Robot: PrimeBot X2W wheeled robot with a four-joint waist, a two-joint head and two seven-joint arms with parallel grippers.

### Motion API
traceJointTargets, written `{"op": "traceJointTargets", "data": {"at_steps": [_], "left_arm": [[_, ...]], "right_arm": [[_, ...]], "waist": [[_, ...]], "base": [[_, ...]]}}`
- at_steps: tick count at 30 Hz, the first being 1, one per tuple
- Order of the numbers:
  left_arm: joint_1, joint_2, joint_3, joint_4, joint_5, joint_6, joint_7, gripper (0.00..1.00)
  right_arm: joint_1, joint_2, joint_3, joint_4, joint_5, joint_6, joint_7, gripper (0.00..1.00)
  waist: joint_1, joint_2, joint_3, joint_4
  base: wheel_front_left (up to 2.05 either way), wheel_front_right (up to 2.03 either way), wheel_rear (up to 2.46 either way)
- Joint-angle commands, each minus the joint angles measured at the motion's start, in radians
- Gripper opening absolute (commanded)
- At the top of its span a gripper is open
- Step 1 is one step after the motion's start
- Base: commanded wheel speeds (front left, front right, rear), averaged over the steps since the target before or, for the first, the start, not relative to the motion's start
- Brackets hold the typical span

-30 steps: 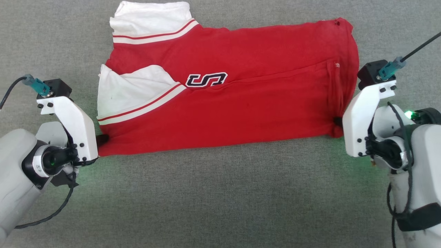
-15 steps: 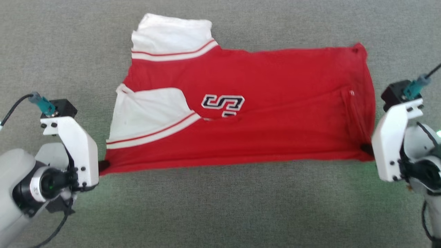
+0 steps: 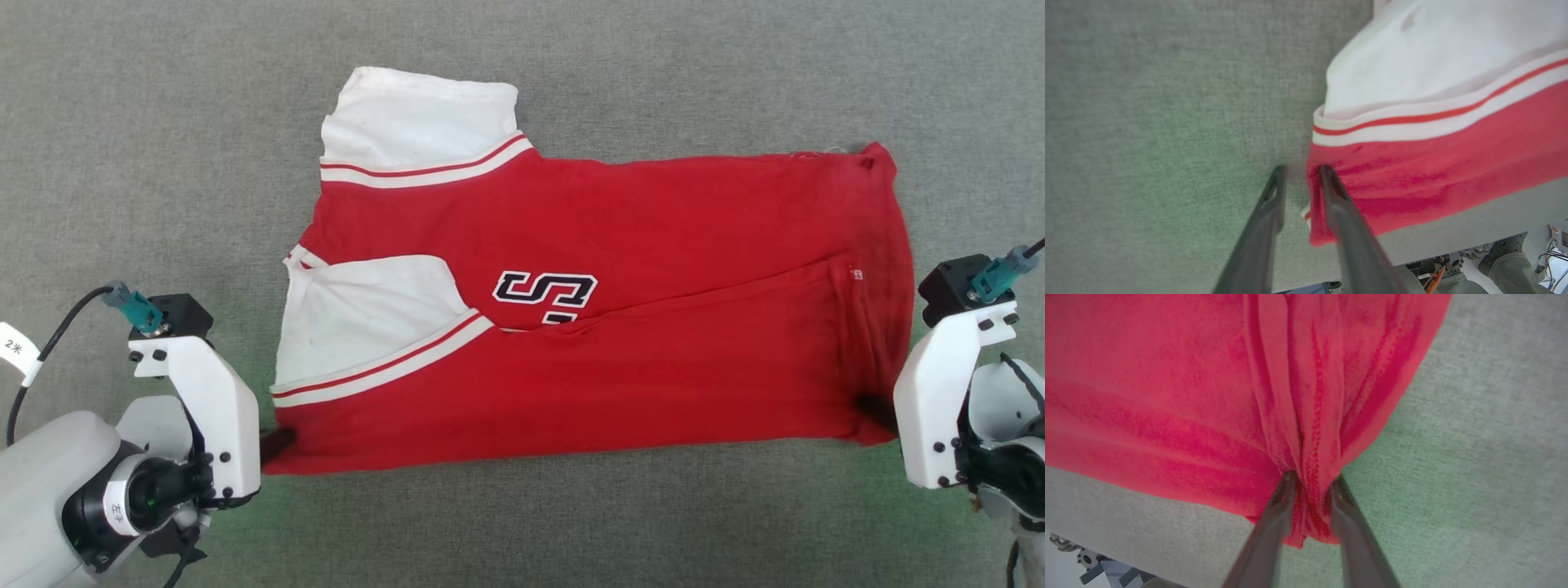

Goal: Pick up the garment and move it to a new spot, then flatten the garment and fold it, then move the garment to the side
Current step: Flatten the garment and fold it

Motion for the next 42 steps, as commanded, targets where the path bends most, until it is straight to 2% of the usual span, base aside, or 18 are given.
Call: {"op": "traceJointTargets", "data": {"at_steps": [1, 7, 12, 17, 23, 31, 36, 42], "left_arm": [[0.013, -0.008, -0.009, 0.026, 0.012, -0.007, -0.008, 1.00], [-0.039, 0.054, 0.026, -0.020, 0.025, 0.002, 0.005, 1.00], [-0.110, 0.129, 0.045, -0.087, 0.064, 0.015, 0.043, 1.00], [-0.193, 0.154, 0.066, -0.086, 0.116, -0.021, 0.057, 1.00], [-0.319, 0.124, 0.091, 0.054, 0.202, -0.129, 0.037, 1.00], [-0.458, 0.058, 0.099, 0.305, 0.276, -0.284, 0.009, 1.00], [-0.506, 0.018, 0.093, 0.465, 0.267, -0.324, 0.052, 1.00], [-0.539, -0.019, 0.075, 0.604, 0.253, -0.325, 0.141, 1.00]], "right_arm": [[0.022, 0.019, -0.004, 0.022, -0.011, -0.003, -0.028, 1.00], [0.051, 0.051, -0.041, -0.036, -0.024, -0.003, -0.105, 1.00], [0.086, 0.116, -0.097, -0.146, -0.032, -0.002, -0.215, 1.00], [0.096, 0.179, -0.125, -0.229, -0.051, -0.002, -0.350, 1.00], [0.075, 0.240, -0.117, -0.292, -0.105, -0.002, -0.632, 1.00], [0.047, 0.283, -0.053, -0.256, -0.177, -0.002, -0.974, 1.00], [0.029, 0.288, -0.016, -0.224, -0.166, -0.002, -1.077, 1.00], [0.019, 0.288, 0.010, -0.200, -0.128, -0.002, -1.082, 1.00]], "waist": [[0.0000, -0.0001, -0.004, -0.005], [0.0000, -0.0001, -0.026, -0.030], [0.0000, -0.0001, -0.044, -0.070], [0.0000, -0.0001, -0.046, -0.121], [0.0000, -0.0001, -0.033, -0.213], [0.0000, -0.0001, 0.014, -0.325], [0.0000, -0.0001, 0.051, -0.371], [0.0000, -0.0001, 0.085, -0.395]], "base": [[0.00, 0.00, 0.00], [0.00, 0.00, 0.00], [0.00, 0.00, 0.00], [0.00, 0.00, 0.00], [0.00, 0.00, 0.00], [0.00, 0.00, 0.00], [0.00, 0.00, 0.00], [0.00, 0.00, 0.00]]}}
